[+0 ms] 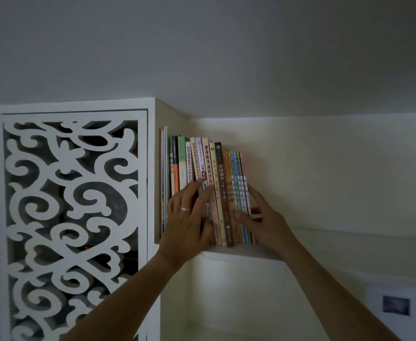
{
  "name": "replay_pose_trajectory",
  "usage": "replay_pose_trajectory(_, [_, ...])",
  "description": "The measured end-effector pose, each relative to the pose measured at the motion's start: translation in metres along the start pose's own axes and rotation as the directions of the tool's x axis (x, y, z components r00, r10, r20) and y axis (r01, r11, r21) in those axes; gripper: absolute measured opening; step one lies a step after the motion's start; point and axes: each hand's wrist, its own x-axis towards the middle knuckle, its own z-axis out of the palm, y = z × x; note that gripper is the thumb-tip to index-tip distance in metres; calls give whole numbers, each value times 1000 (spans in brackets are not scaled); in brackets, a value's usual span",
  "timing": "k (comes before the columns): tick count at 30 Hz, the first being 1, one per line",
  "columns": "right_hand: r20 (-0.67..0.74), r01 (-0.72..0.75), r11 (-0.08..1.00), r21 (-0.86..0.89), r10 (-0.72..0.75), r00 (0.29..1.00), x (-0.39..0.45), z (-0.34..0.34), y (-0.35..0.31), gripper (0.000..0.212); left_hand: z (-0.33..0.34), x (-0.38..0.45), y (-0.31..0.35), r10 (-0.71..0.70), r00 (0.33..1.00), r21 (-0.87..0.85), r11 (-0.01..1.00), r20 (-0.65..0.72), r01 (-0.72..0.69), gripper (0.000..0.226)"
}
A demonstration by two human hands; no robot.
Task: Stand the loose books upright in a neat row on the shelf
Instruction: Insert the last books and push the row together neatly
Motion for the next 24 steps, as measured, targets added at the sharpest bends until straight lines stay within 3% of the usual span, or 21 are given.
replay_pose_trajectory(5, [-4,-43,999,-28,43,999,0,-2,1,70,-2,-1,1,-10,1000,-5,1000,8,10,62])
replay_pose_trajectory(9, [-59,-6,992,-127,-2,998,4,1,0,68,-2,0,0,-14,1000,-6,1000,16,14,62])
replay_pose_trajectory(12, [-40,20,996,-90,-24,999,4,9,2,71,-2,-1,1,-10,1000,-12,1000,18,10,63])
replay_pose_trajectory(17, [-148,31,987,-161,-55,987,8,18,3,62,0,-1,0,-11,1000,-5,1000,6,11,63])
replay_pose_trajectory(21, [-198,5,979,-206,-47,979,10,23,4,67,0,-1,-1,-10,1000,-14,1000,2,10,63])
replay_pose_trajectory(24, [-157,8,982,-191,-38,987,12,24,3,62,0,-1,1,-9,1000,-16,1000,1,9,64])
